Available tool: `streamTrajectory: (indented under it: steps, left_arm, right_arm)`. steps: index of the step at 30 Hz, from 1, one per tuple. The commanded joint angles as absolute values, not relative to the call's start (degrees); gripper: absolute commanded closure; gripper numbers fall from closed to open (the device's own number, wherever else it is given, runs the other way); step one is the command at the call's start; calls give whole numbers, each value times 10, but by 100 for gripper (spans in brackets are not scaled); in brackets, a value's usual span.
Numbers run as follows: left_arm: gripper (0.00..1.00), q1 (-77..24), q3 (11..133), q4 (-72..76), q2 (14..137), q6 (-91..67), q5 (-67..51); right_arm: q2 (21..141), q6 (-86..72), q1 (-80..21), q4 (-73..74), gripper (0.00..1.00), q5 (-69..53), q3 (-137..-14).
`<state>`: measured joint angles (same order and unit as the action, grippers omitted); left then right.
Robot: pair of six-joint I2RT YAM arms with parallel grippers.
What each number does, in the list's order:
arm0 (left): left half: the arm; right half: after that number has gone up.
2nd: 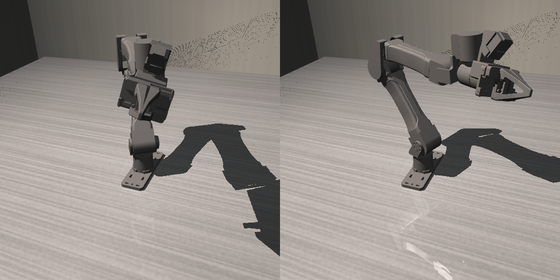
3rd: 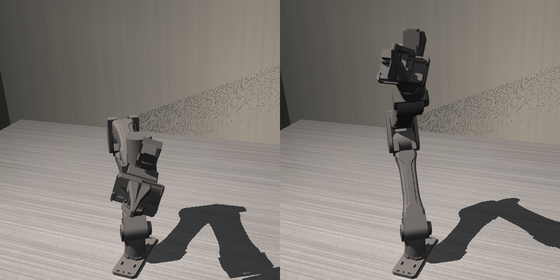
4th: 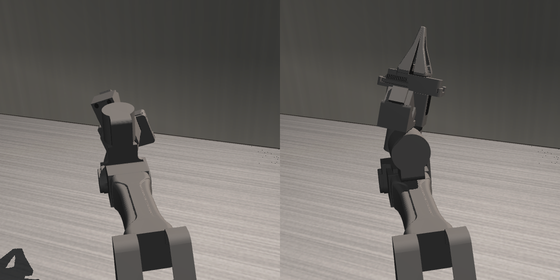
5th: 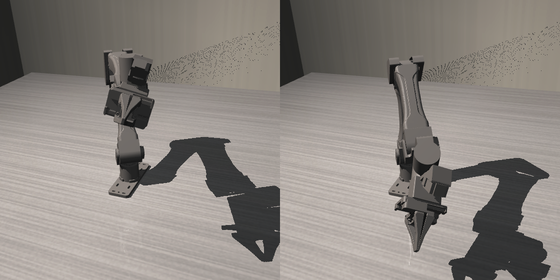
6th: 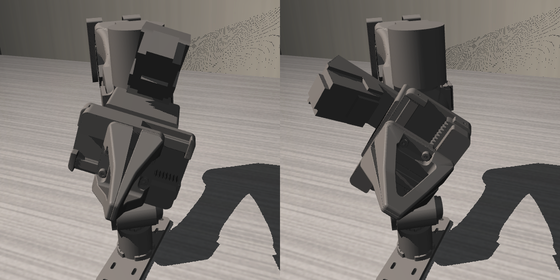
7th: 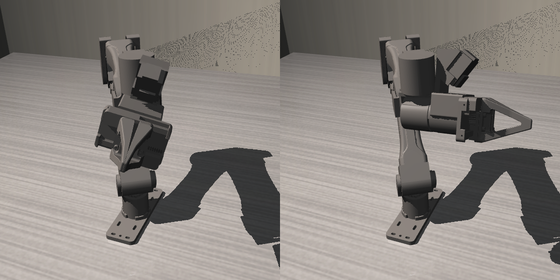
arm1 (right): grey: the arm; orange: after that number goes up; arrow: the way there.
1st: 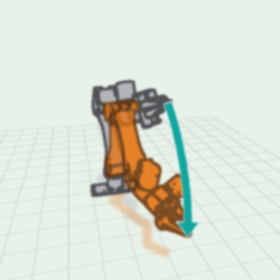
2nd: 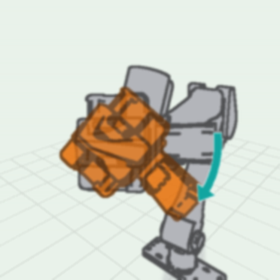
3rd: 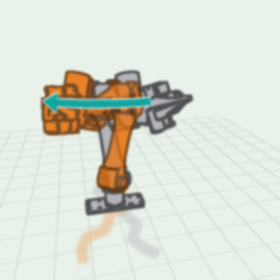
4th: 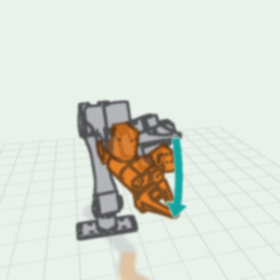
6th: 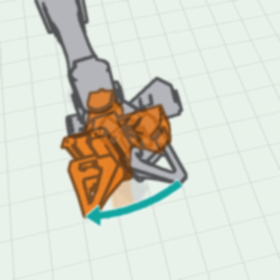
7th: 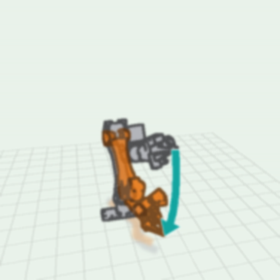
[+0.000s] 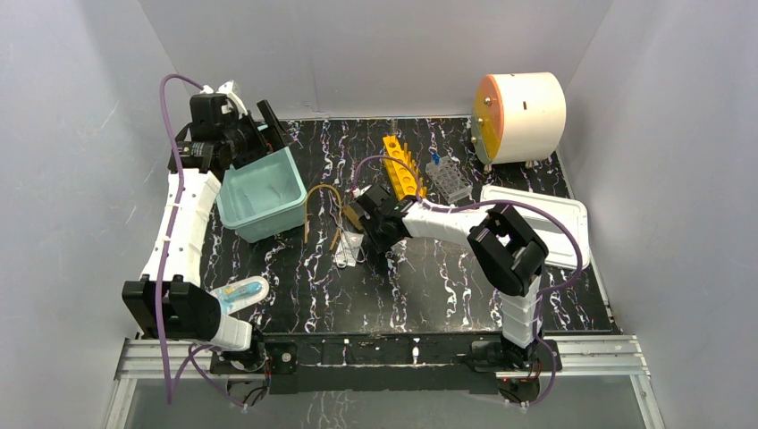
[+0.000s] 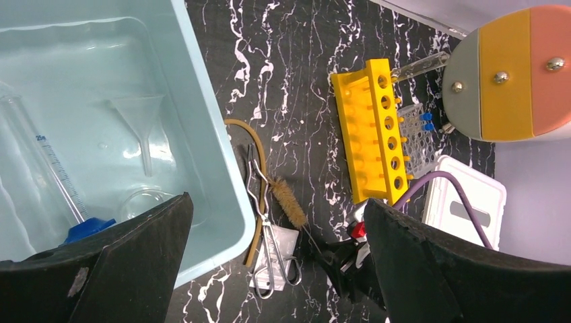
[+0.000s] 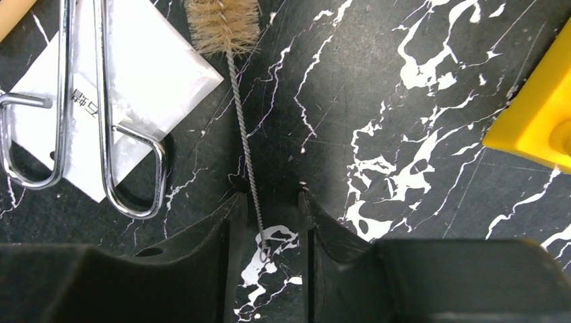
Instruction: Organize the chemistry lab equipment
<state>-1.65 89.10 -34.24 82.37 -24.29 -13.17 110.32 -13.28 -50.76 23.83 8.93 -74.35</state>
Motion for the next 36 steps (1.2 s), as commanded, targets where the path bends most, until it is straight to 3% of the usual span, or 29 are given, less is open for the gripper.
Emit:
streamTrajectory:
  steps: [1,6,13,26,36]
  left_arm:
    - [2,-14,917,-336,818,-251,-154]
    - [2,-14,914,-336,817,-259,-157]
    - [2,-14,903,-326,816,-272,-189]
    - [2,-15,875,-279,821,-319,-291]
    - [3,-62,813,-155,812,-377,-388]
  right_arm:
    - [1122,-122,-511,221,60,117,-757]
    - [1129,-117,-512,215,71,136,-754]
    - [1104,-111,-511,180,100,143,-734]
    - [914,-146,-450,61,100,35,-684]
    - [879,-259,-391,7,100,-122,-767]
